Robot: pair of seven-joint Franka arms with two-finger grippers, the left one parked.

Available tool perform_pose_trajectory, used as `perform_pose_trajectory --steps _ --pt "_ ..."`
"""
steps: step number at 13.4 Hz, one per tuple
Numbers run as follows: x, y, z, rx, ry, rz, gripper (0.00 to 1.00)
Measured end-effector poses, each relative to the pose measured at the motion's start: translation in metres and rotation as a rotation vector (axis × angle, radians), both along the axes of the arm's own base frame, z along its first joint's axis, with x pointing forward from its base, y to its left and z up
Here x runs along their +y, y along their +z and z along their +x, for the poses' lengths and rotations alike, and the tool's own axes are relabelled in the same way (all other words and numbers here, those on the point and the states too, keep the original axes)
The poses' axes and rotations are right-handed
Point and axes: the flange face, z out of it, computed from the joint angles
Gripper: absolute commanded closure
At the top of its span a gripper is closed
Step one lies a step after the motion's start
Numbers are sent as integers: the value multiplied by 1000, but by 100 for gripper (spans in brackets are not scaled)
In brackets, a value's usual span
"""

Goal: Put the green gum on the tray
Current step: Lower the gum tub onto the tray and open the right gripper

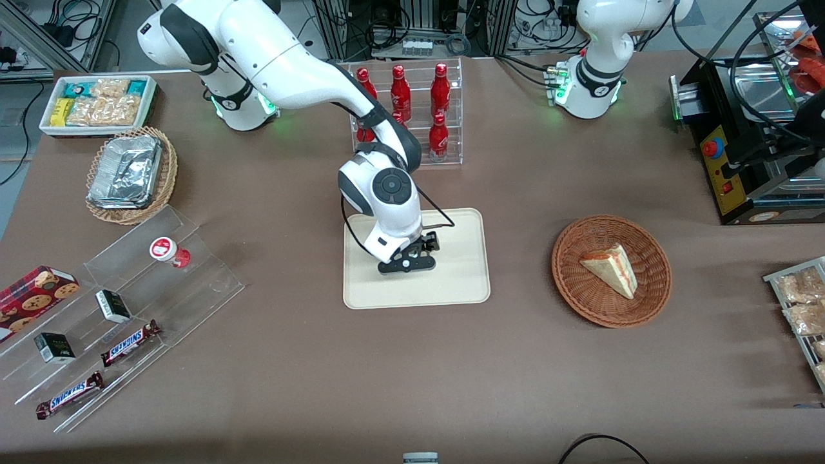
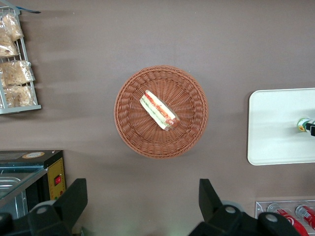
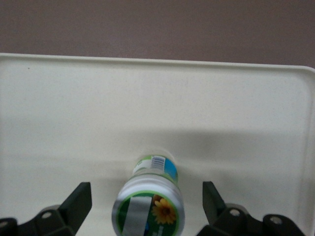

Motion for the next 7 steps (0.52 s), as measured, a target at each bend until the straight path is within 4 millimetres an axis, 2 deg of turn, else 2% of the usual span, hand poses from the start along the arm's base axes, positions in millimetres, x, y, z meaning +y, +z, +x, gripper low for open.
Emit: perform_pose_trajectory --steps 3,5,7 --pt "-4 21 3 10 31 -19 0" --pt "-12 50 5 23 65 -34 0" --pt "-30 85 11 47 96 -56 0"
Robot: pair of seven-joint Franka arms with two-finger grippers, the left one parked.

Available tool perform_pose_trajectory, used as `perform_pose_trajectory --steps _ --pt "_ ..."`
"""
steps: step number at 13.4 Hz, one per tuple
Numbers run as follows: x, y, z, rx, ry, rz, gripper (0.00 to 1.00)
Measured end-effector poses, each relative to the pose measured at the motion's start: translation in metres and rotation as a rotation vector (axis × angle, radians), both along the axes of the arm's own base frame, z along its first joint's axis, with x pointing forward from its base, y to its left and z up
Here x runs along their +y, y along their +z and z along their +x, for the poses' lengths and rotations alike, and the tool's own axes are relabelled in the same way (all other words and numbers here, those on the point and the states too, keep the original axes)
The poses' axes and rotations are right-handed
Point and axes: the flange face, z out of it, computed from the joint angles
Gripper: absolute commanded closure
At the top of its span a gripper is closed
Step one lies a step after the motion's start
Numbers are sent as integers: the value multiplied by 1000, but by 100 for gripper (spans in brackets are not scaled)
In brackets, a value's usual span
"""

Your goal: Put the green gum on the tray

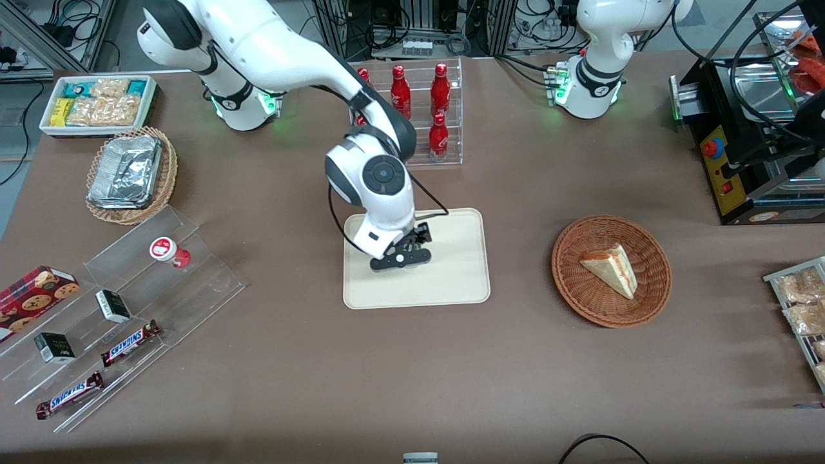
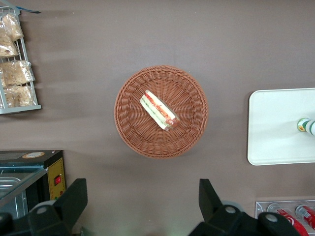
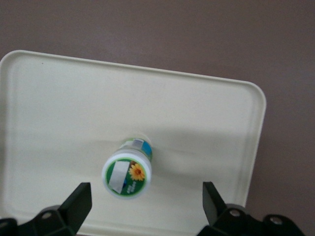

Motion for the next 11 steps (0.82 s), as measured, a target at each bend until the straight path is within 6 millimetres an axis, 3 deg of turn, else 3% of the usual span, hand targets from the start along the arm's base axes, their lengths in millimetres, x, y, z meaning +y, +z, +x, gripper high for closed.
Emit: perform_pose_trajectory --steps 2,6,8,11 --pt "-32 35 9 47 45 -32 0" --pt "-124 94 32 160 108 -76 0" --pt "-172 113 46 191 137 -70 0" --pt "-257 121 76 205 174 -41 0"
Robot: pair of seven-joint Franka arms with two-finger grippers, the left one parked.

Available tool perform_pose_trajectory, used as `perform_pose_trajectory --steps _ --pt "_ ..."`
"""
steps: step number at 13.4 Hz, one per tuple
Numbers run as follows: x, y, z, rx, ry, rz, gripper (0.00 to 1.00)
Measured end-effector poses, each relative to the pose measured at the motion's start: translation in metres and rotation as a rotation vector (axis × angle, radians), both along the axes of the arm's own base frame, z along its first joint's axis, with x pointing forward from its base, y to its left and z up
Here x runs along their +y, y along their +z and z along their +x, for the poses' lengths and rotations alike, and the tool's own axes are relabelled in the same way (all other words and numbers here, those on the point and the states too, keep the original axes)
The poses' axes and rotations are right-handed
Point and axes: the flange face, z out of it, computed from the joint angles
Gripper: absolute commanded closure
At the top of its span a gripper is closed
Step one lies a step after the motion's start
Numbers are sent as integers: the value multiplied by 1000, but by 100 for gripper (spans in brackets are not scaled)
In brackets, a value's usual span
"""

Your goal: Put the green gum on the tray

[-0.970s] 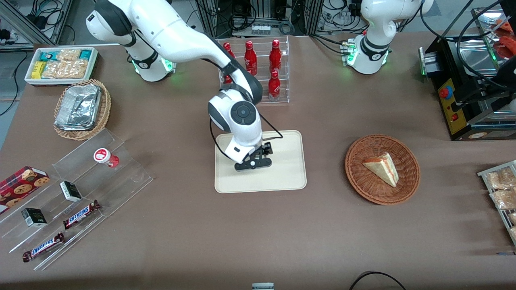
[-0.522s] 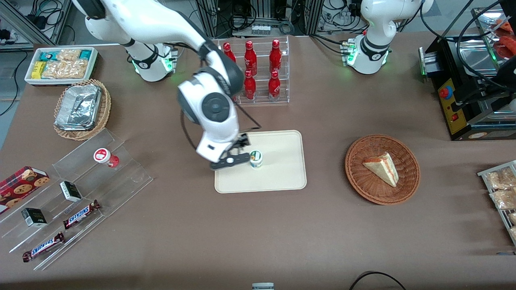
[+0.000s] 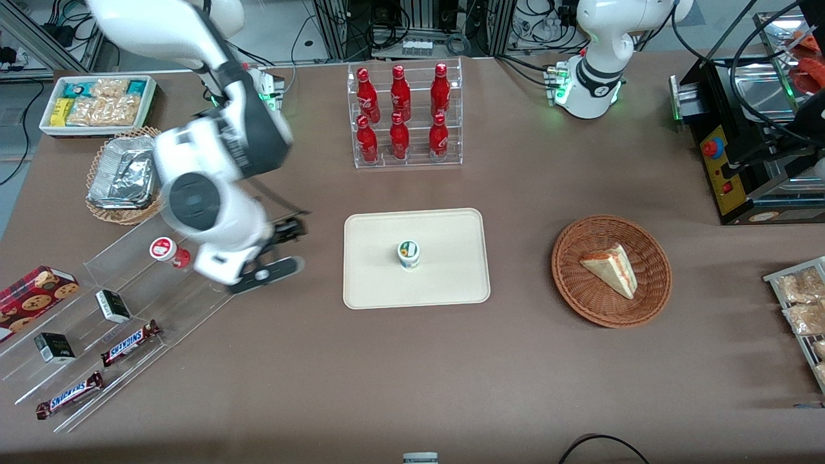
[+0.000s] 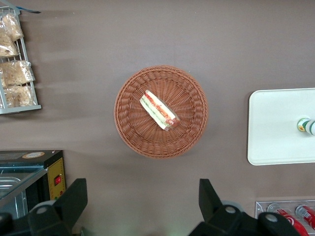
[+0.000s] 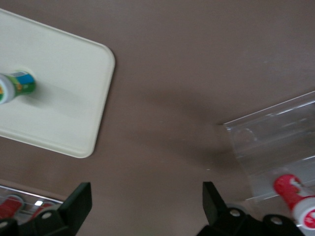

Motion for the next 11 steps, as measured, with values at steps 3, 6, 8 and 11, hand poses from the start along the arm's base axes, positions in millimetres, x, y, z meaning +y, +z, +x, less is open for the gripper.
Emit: perform_pose_trajectory --steps 3,6,8,11 --pt "-97 0 25 7 -28 25 0" --pt "-173 5 33 -10 -99 37 0" --pt "-196 16 30 -72 -133 43 0" --pt "-218 30 9 -100 -166 47 0"
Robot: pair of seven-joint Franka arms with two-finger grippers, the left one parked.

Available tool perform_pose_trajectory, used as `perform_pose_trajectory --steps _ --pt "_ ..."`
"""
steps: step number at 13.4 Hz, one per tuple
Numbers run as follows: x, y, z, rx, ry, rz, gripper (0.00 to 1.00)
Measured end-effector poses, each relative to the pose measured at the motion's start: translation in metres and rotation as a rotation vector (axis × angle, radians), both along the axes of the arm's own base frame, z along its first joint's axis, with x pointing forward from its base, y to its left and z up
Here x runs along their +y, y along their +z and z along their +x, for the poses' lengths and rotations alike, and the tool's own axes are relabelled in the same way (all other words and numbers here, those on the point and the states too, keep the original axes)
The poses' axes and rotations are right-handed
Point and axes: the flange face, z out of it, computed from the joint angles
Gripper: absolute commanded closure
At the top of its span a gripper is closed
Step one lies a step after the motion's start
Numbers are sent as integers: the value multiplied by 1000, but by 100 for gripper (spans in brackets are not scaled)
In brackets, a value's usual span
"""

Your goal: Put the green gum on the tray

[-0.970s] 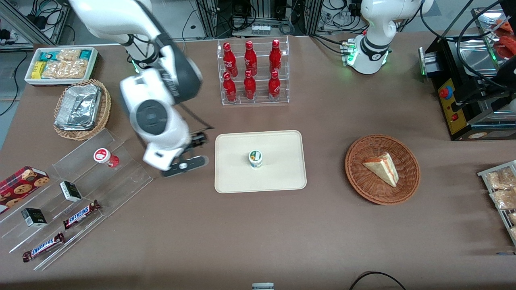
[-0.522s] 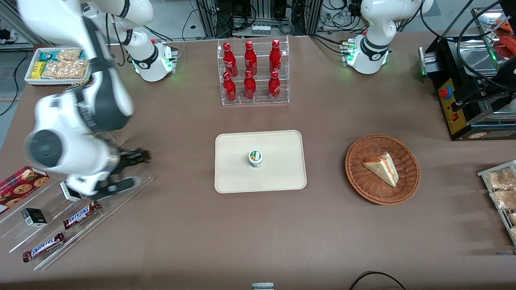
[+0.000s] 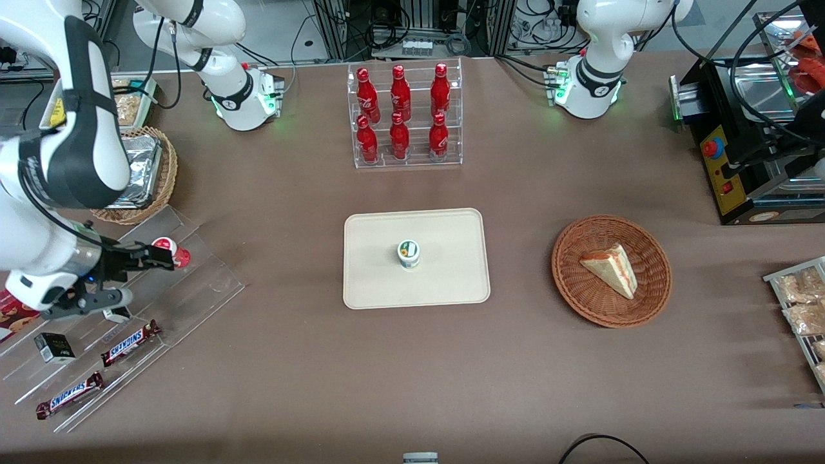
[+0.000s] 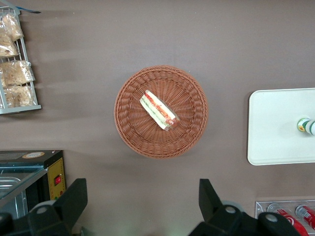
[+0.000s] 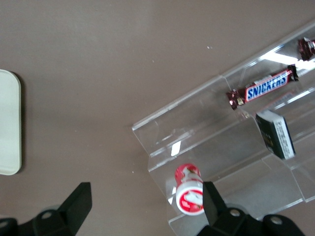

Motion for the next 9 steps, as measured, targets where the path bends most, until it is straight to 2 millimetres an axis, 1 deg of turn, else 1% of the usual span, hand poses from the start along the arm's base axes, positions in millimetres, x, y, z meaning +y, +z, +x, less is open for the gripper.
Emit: perform_pose_trajectory --steps 3,6,7,9 --pt "-19 24 -23 -27 -9 5 0" --pt "-44 49 -46 -28 1 10 0" --pt "-49 57 -54 -18 -3 13 0" --pt "-52 71 -67 -6 -7 15 0"
